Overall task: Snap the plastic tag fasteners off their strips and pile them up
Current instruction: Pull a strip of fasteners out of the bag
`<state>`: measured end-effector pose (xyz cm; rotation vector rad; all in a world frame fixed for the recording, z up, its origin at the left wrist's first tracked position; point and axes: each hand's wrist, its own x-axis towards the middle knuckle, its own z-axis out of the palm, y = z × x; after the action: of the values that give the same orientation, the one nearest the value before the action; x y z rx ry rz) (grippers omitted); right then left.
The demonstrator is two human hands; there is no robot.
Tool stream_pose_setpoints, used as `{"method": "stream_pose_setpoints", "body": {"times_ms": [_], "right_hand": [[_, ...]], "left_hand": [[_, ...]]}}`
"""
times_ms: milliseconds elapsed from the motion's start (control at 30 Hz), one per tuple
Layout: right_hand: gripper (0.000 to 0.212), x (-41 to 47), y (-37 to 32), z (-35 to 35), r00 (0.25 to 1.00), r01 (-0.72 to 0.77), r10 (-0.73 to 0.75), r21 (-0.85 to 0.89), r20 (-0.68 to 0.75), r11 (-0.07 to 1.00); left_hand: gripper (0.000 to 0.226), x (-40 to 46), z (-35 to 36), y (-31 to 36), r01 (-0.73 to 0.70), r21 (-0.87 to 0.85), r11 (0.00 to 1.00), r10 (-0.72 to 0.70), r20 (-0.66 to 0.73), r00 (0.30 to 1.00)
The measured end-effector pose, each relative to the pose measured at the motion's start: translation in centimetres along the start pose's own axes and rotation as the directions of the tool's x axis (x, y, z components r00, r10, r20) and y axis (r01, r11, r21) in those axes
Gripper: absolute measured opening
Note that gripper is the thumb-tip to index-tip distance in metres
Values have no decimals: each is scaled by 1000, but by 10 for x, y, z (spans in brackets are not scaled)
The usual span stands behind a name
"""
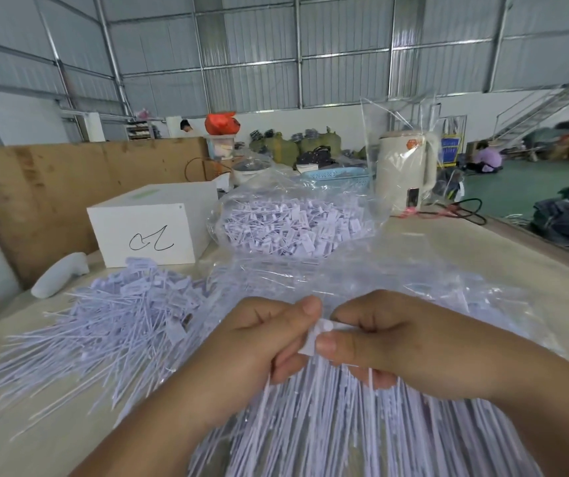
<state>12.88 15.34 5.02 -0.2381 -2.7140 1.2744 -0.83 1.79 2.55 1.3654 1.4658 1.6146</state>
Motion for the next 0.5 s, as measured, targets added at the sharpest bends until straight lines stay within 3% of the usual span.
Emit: {"method": "stream_pose_setpoints", "body": {"times_ms": [100,233,333,400,500], "right_hand": [[34,-1,-2,2,999,46,-45,68,-19,997],[32,1,-8,15,955,155,-126,91,-270,984],[39,6,-13,31,876,169,-185,-78,-445,983],[41,8,-15,39,801,177,-233,-154,-551,972],[50,10,-13,30,700,194,-170,-44,-693,980]], "left_hand": [[52,-1,0,3,-4,2,1000,4,-50,999],[57,1,8,9,-31,-70,997,9,-290,957],[50,3,18,10,-63,-92,994,14,-457,889],[58,0,23,7,-71,-28,997,45,-533,845],[58,1,17,1,-45,-54,998,7,-565,825]]}}
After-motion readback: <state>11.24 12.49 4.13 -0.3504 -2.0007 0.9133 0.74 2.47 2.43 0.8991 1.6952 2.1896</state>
